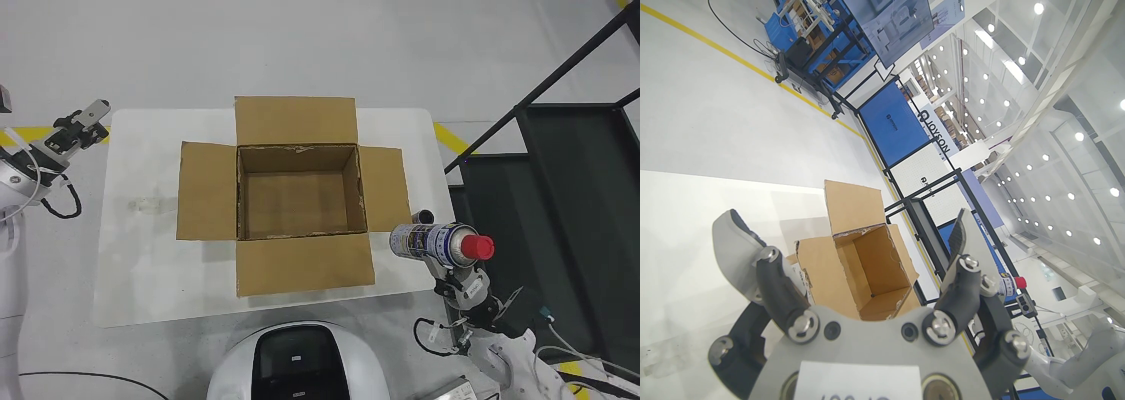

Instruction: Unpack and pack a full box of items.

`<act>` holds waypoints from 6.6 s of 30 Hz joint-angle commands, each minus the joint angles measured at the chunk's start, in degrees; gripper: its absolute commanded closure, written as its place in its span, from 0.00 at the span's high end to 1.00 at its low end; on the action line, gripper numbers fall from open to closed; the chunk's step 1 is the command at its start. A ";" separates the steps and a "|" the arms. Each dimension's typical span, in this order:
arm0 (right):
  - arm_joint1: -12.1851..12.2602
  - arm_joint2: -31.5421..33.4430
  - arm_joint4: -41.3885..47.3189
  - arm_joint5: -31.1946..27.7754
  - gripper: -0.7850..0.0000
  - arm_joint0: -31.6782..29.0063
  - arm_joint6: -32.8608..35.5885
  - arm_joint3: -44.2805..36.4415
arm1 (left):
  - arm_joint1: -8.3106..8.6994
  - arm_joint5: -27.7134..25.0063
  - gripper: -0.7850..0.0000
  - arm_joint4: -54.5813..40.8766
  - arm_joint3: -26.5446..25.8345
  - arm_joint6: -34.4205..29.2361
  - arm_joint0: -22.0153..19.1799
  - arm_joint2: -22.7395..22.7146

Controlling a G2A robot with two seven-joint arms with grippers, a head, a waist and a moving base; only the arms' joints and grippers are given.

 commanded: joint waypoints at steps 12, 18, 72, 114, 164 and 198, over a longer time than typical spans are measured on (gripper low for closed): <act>0.65 0.69 2.18 -7.92 0.00 11.57 17.34 -6.36 | 0.00 0.00 1.00 0.00 0.00 0.00 0.00 0.00; 1.24 -4.56 6.41 -16.88 0.00 26.40 42.49 -6.96 | 0.00 0.00 1.00 0.00 0.00 0.00 0.00 0.00; -0.13 -21.69 10.46 -14.29 1.00 44.08 53.74 8.17 | 0.00 0.00 1.00 0.00 0.00 0.00 0.00 0.00; 1.85 2.72 3.81 -0.52 1.00 19.69 36.30 29.08 | 0.00 0.00 1.00 0.00 0.00 0.00 0.00 0.00; 0.85 -5.64 1.64 -1.03 0.47 34.44 42.02 56.51 | 0.00 0.00 1.00 0.00 0.00 0.00 0.00 0.00; 1.37 -4.54 -1.34 3.56 0.00 31.95 36.53 52.90 | 0.00 0.00 1.00 0.00 0.00 0.00 0.00 0.00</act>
